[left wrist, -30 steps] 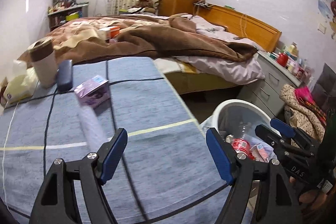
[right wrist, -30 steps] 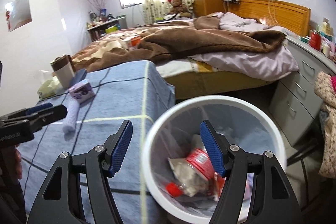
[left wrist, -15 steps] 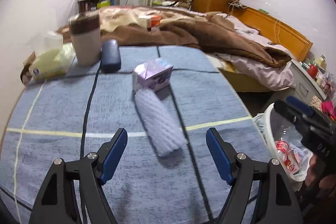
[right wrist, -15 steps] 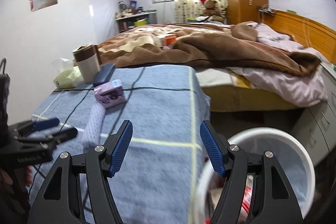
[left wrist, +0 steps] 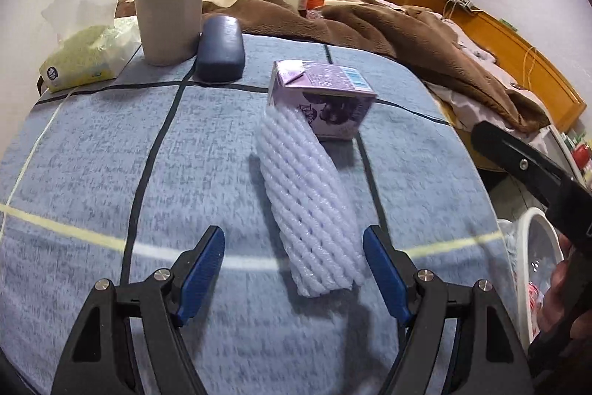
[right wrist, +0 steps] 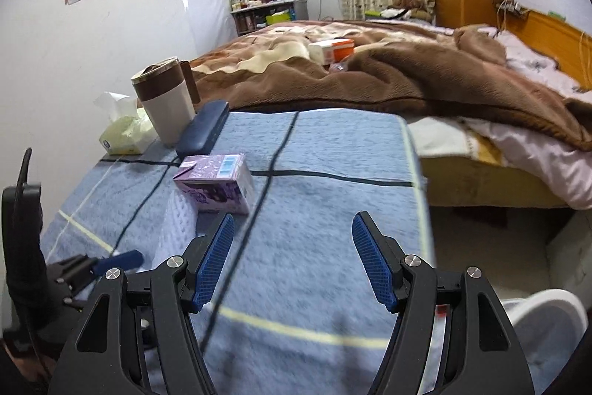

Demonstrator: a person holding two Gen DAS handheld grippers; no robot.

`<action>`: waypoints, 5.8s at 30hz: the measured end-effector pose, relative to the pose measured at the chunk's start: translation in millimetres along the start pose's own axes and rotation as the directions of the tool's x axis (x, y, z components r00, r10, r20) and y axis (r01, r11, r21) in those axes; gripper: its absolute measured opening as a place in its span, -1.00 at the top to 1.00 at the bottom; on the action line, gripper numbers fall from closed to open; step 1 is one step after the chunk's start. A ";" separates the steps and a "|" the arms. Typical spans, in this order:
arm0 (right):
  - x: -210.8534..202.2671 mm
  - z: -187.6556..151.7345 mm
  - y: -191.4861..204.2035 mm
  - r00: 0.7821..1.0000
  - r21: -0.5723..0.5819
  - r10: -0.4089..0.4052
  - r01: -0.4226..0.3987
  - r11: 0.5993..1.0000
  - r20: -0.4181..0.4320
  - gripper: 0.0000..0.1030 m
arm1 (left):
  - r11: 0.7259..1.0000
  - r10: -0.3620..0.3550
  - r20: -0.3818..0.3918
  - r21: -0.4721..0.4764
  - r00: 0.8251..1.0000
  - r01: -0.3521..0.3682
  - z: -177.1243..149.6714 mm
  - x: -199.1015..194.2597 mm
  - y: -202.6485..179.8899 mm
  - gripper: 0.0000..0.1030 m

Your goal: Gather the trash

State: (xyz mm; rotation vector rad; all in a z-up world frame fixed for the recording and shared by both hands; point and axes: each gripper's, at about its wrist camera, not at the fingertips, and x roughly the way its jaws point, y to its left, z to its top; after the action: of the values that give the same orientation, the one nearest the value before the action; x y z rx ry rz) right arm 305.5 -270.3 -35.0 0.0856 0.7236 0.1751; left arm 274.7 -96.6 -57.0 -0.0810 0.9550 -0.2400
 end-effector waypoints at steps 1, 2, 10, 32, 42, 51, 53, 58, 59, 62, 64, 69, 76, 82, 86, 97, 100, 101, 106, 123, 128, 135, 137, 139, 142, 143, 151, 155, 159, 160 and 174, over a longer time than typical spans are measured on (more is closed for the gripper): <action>3.7 1.5 1.4 1.000 0.004 0.011 -0.011 1.000 -0.004 -0.33 | 1.000 0.005 0.003 -0.005 1.000 -0.005 1.3 0.2 1.3 -0.53; 7.8 2.9 4.4 1.000 -0.001 0.026 -0.026 1.000 -0.003 -0.33 | 1.000 -0.001 0.017 -0.005 1.000 0.002 2.4 -1.1 3.5 -0.53; 34.8 12.6 26.9 0.996 -0.098 0.083 -0.085 0.991 -0.027 -0.33 | 0.999 0.032 0.022 -0.042 0.999 -0.031 9.2 -0.1 36.1 -0.41; 91.5 26.9 50.7 0.983 -0.226 0.129 -0.156 0.962 -0.131 -0.39 | 0.995 0.097 0.022 -0.031 0.995 -0.096 45.5 21.8 73.0 -0.42; 87.5 23.1 52.7 0.983 -0.197 0.131 -0.154 0.968 -0.125 0.15 | 0.999 0.054 0.037 -0.004 0.998 -0.054 46.3 17.5 68.6 0.32; 65.5 17.8 53.1 0.990 -0.194 0.114 -0.128 0.973 -0.084 0.16 | 0.999 0.040 0.066 0.016 0.997 -0.041 37.5 0.0 60.7 0.40; 56.1 16.7 51.9 0.992 -0.189 0.108 -0.119 0.975 -0.069 0.16 | 0.999 0.036 0.078 0.019 0.996 -0.037 34.8 -6.3 57.7 0.40; 35.2 11.3 46.2 0.994 -0.166 0.103 -0.109 0.980 -0.046 0.16 | 1.000 0.004 0.095 0.021 0.995 -0.006 27.2 -25.1 51.0 0.40; 29.5 9.2 44.7 0.994 -0.157 0.101 -0.107 0.982 -0.040 0.16 | 1.000 0.002 0.100 0.024 0.995 -0.004 25.5 -29.2 48.7 0.40; 16.9 4.8 42.0 0.995 -0.140 0.099 -0.102 0.985 -0.031 0.16 | 0.999 -0.007 0.113 0.033 0.994 0.003 20.7 -41.2 41.4 0.40; 5.1 1.1 41.3 0.996 -0.134 0.091 -0.092 0.987 -0.019 0.16 | 0.999 -0.012 0.128 0.049 0.992 0.005 16.9 -50.5 35.2 0.40; -22.6 -4.9 39.3 0.997 -0.121 0.074 -0.072 0.990 0.013 0.15 | 0.997 -0.029 0.149 0.072 0.988 0.019 6.6 -69.5 21.4 0.40; -59.6 -19.5 34.3 0.997 -0.084 0.046 -0.041 0.996 0.055 0.15 | 0.992 -0.063 0.180 0.116 0.982 0.042 -13.0 -100.5 4.7 0.40; -88.1 -39.9 26.8 0.997 -0.040 0.010 -0.007 0.999 0.079 0.15 | 0.984 -0.111 0.196 0.159 0.974 0.081 -30.1 -119.9 -13.3 0.40; -108.3 -52.0 15.7 0.995 -0.011 -0.030 0.031 0.999 0.099 0.15 | 0.972 -0.152 0.202 0.207 0.968 0.109 -39.7 -130.6 -31.4 0.40; -154.9 -78.4 -25.1 0.973 0.104 -0.180 0.167 0.981 0.141 0.15 | 0.926 -0.259 0.178 0.325 0.949 0.192 -61.3 -137.8 -95.5 0.40; -165.1 -85.6 -36.8 0.962 0.132 -0.238 0.220 0.966 0.136 0.15 | 0.909 -0.283 0.162 0.359 0.945 0.211 -66.8 -136.6 -114.4 0.40; -168.2 -88.0 -42.4 0.957 0.146 -0.257 0.237 0.960 0.136 0.15 | 0.904 -0.290 0.155 0.369 0.944 0.217 -68.6 -135.8 -120.2 0.40; -180.0 -100.5 -61.6 0.937 0.191 -0.331 0.307 0.932 0.110 0.15 | 0.875 -0.325 0.117 0.415 0.939 0.251 -76.6 -129.3 -150.4 0.40; -179.0 -138.7 -117.2 0.896 0.293 -0.442 0.437 0.851 -0.051 0.15 | 0.793 -0.340 0.025 0.544 0.940 0.272 -94.0 -101.6 -237.5 0.39; -171.8 -141.6 -121.7 0.899 0.304 -0.430 0.434 0.848 -0.082 0.14 | 0.790 -0.334 0.002 0.546 0.943 0.278 -95.7 -93.4 -245.7 0.33; -174.9 -141.3 -122.4 0.906 0.314 -0.419 0.416 0.854 -0.062 -0.38 | 0.801 -0.331 0.005 0.530 0.944 0.278 -93.6 -91.5 -244.4 -0.15; -178.0 -141.3 -121.4 0.906 0.322 -0.421 0.414 0.852 -0.050 -0.38 | 0.804 -0.334 0.002 0.522 0.943 0.284 -93.0 -91.4 -242.4 -0.15; -179.5 -141.2 -120.1 0.899 0.320 -0.436 0.428 0.846 -0.048 -0.38 | 0.810 -0.336 0.000 0.509 0.942 0.289 -92.3 -91.1 -240.1 -0.16; -179.1 -140.2 -117.0 0.901 0.318 -0.433 0.422 0.849 -0.042 -0.38 | 0.818 -0.336 0.015 0.500 0.942 0.284 -92.1 -94.9 -233.5 -0.21; -180.5 -139.7 -114.5 0.901 0.316 -0.433 0.420 0.851 -0.032 -0.38 | 0.821 -0.337 0.023 0.496 0.941 0.282 -92.2 -97.1 -231.0 -0.22; -191.3 -134.7 -92.7 0.899 0.303 -0.437 0.407 0.861 0.033 -0.38 | 0.848 -0.331 0.074 0.461 0.941 0.262 -95.9 -117.3 -206.1 -0.33; -199.3 -136.1 -73.5 0.895 0.292 -0.439 0.401 0.868 0.075 -0.38 | 0.859 -0.317 0.115 0.457 0.942 0.233 -102.1 -130.8 -195.3 -0.42; -204.4 -140.5 -56.4 0.894 0.284 -0.435 0.391 0.875 0.109 -0.38 | 0.869 -0.278 0.160 0.462 0.947 0.177 -110.7 -142.3 -186.0 -0.44; -206.3 -142.9 -51.9 0.891 0.284 -0.439 0.393 0.874 0.117 -0.38 | 0.875 -0.264 0.175 0.458 0.948 0.159 -113.5 -145.1 -183.2 -0.44; -215.8 -160.4 -10.7 0.869 0.272 -0.458 0.402 0.874 0.187 -0.38 | 0.918 -0.219 0.314 0.388 0.924 0.086 -141.4 -179.8 -138.8 -0.56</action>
State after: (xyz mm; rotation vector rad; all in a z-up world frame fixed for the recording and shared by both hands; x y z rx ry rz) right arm 41.5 -318.8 -15.9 0.1560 0.4944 -0.3479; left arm 36.7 -183.2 29.0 0.1437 0.5322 -0.5314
